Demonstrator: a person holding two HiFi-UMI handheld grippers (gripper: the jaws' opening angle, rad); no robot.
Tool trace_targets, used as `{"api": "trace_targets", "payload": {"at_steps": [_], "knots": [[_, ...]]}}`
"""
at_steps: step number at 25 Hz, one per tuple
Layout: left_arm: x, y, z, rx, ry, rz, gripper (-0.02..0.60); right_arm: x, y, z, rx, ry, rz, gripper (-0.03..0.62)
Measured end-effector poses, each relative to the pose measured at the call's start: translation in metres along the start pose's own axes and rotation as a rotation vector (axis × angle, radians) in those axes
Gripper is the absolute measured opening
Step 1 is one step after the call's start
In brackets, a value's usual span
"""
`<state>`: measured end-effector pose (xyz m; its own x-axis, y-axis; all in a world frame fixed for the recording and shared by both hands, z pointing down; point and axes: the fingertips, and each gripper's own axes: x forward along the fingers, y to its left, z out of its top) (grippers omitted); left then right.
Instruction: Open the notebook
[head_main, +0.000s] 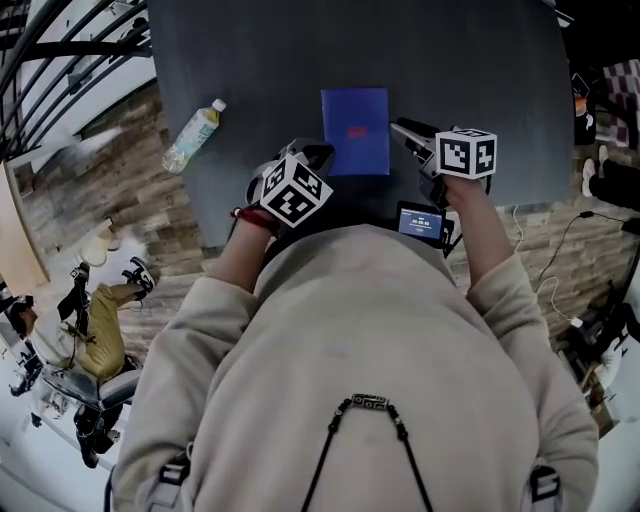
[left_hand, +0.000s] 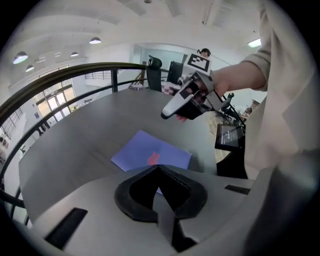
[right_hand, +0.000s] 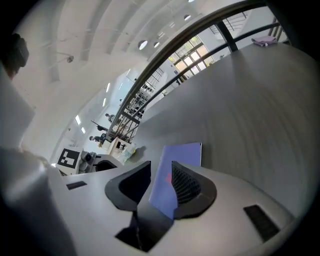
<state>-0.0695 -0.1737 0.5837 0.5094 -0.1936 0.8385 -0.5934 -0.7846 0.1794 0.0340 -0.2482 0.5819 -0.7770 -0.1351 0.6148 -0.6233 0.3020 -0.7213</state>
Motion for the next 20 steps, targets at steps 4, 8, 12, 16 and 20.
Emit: {"api": "trace_targets", "payload": {"at_steps": [4, 8, 12, 16, 20], "knots": [[0.024, -0.009, -0.013, 0.037, 0.053, -0.019, 0.002, 0.026, -0.020, -0.021, 0.020, 0.073, -0.051, 0.153], [0.055, -0.017, -0.033, 0.025, 0.109, -0.040, 0.002, 0.045, -0.049, -0.045, 0.050, 0.141, -0.126, 0.182], [0.083, -0.015, -0.053, 0.017, 0.160, -0.014, 0.002, 0.053, -0.066, -0.066, 0.024, 0.202, -0.197, 0.202], [0.091, -0.016, -0.063, 0.035, 0.207, 0.008, 0.002, 0.056, -0.066, -0.072, -0.019, 0.219, -0.219, 0.214], [0.094, -0.014, -0.064, 0.042, 0.222, 0.002, 0.002, 0.063, -0.058, -0.076, -0.057, 0.235, -0.185, 0.219]]}}
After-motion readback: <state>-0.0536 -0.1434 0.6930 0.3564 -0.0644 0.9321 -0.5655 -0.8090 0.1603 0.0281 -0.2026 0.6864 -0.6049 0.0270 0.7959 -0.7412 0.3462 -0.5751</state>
